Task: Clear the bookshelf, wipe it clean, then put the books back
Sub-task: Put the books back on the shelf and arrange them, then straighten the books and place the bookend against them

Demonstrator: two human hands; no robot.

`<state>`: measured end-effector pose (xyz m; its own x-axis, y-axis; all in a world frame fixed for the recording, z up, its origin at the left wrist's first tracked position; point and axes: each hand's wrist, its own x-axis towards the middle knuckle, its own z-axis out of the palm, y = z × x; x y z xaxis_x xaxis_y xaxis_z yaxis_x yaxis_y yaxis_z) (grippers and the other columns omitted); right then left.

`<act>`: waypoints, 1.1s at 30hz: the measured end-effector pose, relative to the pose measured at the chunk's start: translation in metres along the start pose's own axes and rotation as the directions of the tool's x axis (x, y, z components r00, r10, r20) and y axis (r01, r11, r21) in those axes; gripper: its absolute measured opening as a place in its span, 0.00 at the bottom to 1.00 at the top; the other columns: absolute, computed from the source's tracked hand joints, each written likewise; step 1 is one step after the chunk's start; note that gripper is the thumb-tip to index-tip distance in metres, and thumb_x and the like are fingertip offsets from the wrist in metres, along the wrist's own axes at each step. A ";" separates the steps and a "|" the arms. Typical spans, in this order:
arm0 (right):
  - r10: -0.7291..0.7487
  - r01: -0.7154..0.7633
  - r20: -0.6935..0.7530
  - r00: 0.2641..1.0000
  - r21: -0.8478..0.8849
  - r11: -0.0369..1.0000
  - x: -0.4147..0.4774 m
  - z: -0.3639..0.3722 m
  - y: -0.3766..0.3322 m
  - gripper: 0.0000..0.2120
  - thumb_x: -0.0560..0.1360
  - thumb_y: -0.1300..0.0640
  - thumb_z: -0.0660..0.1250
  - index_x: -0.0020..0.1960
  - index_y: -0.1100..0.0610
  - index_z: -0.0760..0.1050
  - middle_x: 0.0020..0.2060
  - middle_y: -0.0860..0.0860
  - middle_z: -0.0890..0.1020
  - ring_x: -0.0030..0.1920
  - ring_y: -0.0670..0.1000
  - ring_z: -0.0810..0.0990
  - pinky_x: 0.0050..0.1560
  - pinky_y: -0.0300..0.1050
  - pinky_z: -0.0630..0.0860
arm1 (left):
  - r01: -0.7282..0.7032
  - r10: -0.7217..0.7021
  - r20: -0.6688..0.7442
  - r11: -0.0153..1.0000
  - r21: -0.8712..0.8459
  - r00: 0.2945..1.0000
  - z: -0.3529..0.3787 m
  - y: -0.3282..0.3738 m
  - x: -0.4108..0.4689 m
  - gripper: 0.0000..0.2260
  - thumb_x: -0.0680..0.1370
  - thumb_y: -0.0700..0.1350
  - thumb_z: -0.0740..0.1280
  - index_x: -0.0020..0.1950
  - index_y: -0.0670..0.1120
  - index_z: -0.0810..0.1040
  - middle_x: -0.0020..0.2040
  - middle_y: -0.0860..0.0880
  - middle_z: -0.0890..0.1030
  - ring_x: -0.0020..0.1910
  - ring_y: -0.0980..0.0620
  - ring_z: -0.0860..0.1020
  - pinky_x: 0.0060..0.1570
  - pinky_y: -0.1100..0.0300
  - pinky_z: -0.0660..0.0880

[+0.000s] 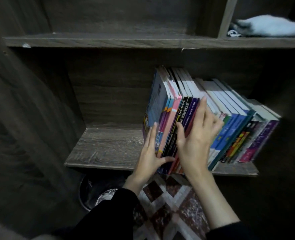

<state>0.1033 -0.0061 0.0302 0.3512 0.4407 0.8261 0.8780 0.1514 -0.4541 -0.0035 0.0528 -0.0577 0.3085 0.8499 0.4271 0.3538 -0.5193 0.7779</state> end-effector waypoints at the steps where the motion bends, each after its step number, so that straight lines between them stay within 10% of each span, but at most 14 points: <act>1: 0.003 -0.006 -0.062 0.998 -0.050 0.999 -0.008 0.004 0.006 0.37 0.73 0.61 0.70 0.75 0.66 0.54 0.61 0.55 0.65 0.58 0.55 0.63 0.65 0.36 0.55 | 0.039 -0.040 0.038 0.999 0.014 0.998 0.003 -0.010 -0.005 0.56 0.64 0.54 0.79 0.73 0.69 0.38 0.77 0.49 0.59 0.75 0.49 0.61 0.69 0.48 0.66; 5: 0.146 -0.141 0.019 0.989 -0.180 0.973 -0.072 0.024 0.032 0.41 0.74 0.47 0.67 0.77 0.59 0.48 0.72 0.58 0.55 0.70 0.60 0.56 0.71 0.59 0.51 | 0.084 -0.088 0.096 0.995 0.045 0.992 0.011 -0.029 -0.011 0.59 0.63 0.48 0.81 0.72 0.71 0.37 0.77 0.50 0.59 0.74 0.51 0.63 0.69 0.48 0.67; 16: 0.150 -0.079 0.184 0.971 -0.348 0.934 -0.123 0.060 0.053 0.35 0.79 0.47 0.54 0.78 0.53 0.37 0.76 0.56 0.36 0.76 0.60 0.36 0.72 0.66 0.40 | -0.009 -0.021 0.083 0.940 0.342 0.996 0.002 -0.031 -0.009 0.53 0.67 0.56 0.76 0.75 0.58 0.37 0.77 0.48 0.58 0.70 0.44 0.68 0.58 0.47 0.74; 27: 0.320 -0.323 0.112 0.941 0.009 0.946 -0.134 0.048 0.021 0.31 0.76 0.53 0.61 0.76 0.59 0.58 0.73 0.64 0.58 0.72 0.60 0.57 0.70 0.56 0.54 | 0.122 -0.145 0.161 0.982 0.146 0.976 -0.015 -0.036 -0.037 0.42 0.71 0.50 0.75 0.78 0.52 0.54 0.72 0.46 0.66 0.70 0.51 0.67 0.68 0.63 0.62; 33: 0.256 -0.286 0.133 0.957 0.320 0.903 -0.166 0.051 -0.030 0.15 0.74 0.69 0.59 0.59 0.65 0.75 0.50 0.62 0.74 0.53 0.56 0.69 0.56 0.44 0.65 | 0.321 -0.356 0.156 0.924 0.209 0.921 -0.078 -0.047 -0.080 0.12 0.73 0.33 0.65 0.53 0.42 0.81 0.40 0.50 0.80 0.37 0.60 0.75 0.44 0.65 0.73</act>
<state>0.0018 -0.0384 -0.1098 0.5175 0.5788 0.6302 0.5887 0.2936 -0.7531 -0.1140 0.0157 -0.0922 0.2965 0.9540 0.0446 0.6105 -0.2252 0.7593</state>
